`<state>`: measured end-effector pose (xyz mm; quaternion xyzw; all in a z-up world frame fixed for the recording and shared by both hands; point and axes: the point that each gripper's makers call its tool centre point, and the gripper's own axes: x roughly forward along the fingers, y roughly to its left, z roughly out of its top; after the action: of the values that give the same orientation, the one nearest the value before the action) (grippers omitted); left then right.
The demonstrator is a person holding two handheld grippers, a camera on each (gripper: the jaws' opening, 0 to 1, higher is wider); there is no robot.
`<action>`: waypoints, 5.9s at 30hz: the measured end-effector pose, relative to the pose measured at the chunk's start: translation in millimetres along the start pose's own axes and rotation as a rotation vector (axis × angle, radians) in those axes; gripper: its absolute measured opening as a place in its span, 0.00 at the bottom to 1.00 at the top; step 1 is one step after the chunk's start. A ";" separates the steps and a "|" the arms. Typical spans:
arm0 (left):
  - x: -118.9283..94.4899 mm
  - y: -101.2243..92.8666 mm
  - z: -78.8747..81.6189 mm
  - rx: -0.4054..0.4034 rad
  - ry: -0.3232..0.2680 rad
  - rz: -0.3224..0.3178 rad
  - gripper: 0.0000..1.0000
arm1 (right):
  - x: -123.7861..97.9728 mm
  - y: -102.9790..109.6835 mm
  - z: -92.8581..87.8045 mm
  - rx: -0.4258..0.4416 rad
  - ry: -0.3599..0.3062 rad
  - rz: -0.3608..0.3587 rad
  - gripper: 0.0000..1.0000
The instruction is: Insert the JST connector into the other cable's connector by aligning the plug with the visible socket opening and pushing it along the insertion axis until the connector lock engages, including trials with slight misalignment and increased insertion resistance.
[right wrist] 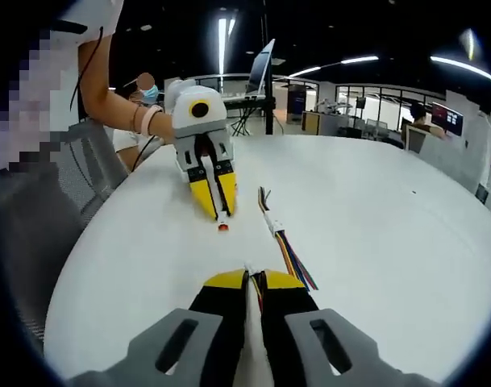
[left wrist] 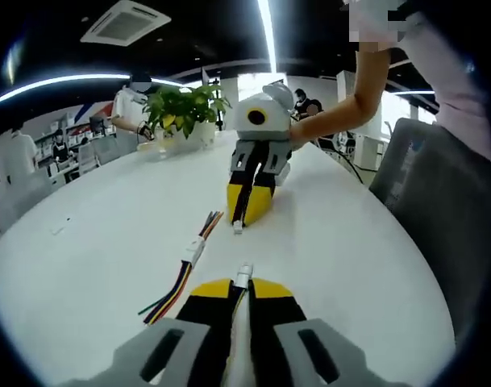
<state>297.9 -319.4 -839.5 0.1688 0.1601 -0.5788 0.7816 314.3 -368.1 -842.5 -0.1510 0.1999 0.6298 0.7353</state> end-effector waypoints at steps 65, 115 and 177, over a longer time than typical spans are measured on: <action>4.9 3.2 1.7 -0.123 0.050 0.014 0.01 | 23.2 18.8 11.4 0.014 -0.029 -0.046 0.03; 13.3 9.6 6.2 -0.005 0.053 0.037 0.01 | 32.9 9.3 10.8 0.035 -0.066 -0.109 0.03; -15.1 26.7 15.4 -0.127 0.070 0.185 0.54 | 3.7 5.5 33.8 0.150 -0.172 -0.237 0.35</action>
<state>320.1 -306.2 -816.9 0.1529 0.2072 -0.4868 0.8347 312.9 -348.0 -814.6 -0.0637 0.1633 0.5325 0.8281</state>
